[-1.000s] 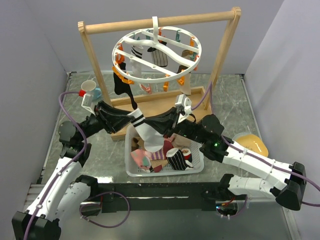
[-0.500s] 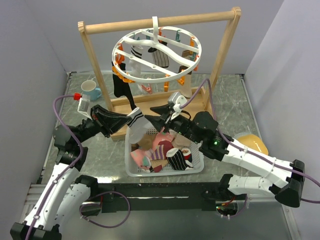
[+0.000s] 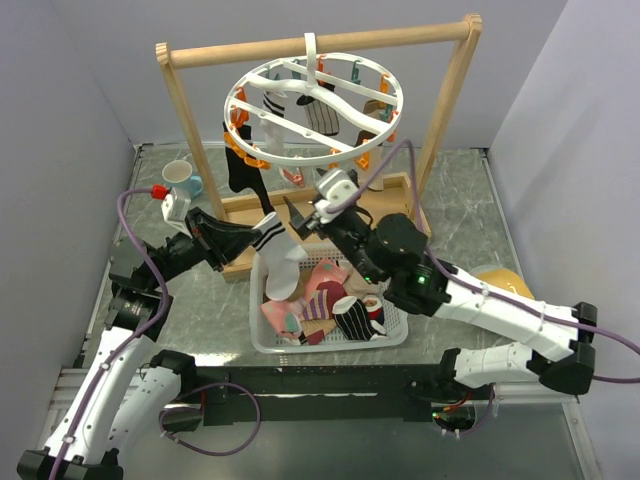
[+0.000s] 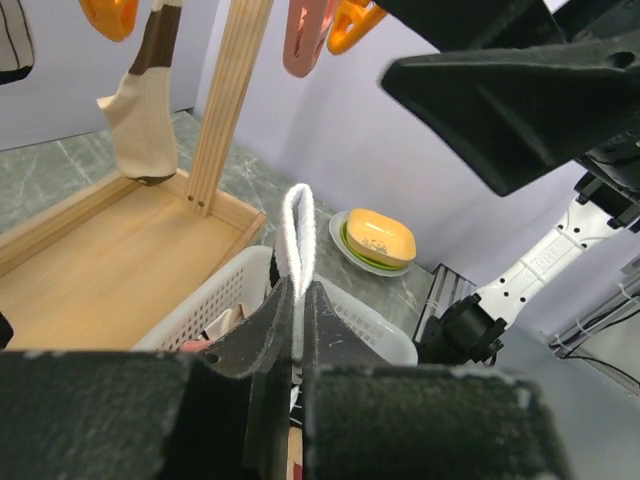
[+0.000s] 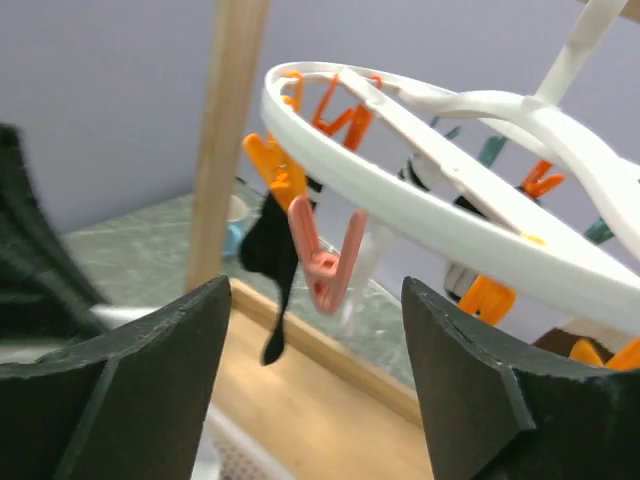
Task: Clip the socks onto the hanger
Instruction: Open the clamp at the hanger.
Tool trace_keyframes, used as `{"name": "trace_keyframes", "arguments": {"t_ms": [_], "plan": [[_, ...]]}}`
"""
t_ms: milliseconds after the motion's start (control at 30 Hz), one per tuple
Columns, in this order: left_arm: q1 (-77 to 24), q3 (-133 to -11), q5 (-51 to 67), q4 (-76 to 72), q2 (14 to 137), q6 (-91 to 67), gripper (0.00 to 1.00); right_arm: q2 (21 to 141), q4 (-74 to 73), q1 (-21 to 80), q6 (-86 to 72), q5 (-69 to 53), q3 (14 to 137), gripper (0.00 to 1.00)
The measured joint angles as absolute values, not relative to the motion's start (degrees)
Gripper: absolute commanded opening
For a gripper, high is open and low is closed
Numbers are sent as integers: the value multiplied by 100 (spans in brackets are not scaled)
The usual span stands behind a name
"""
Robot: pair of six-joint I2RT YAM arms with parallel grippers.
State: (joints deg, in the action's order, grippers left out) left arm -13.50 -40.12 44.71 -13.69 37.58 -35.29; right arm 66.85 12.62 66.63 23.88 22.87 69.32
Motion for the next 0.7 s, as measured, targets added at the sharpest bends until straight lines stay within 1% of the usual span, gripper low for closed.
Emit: {"name": "trace_keyframes", "arguments": {"t_ms": [33,167,367,567,667,700], "plan": [[-1354,-4010,4464,-1332,3756,-3503,1,6794,1302,6665,2506,2394,7013,83],[-1361,-4012,4456,-1236,3686,-3406,1,7310,1485,6689,3006,2821,7301,85],[-1374,-4012,4456,-1129,3533,-3319,1,7627,1658,6696,3437,3072,7419,82],[-1374,-4012,4456,-1122,3448,-3269,1,7629,1831,6694,3500,3039,7500,75],[-1374,-4010,4456,-1109,3393,-3258,1,7623,1890,6650,3382,2945,7500,67],[-1374,-4010,4456,-1107,3393,-3258,1,7620,1887,6639,3332,2897,7500,63]]}}
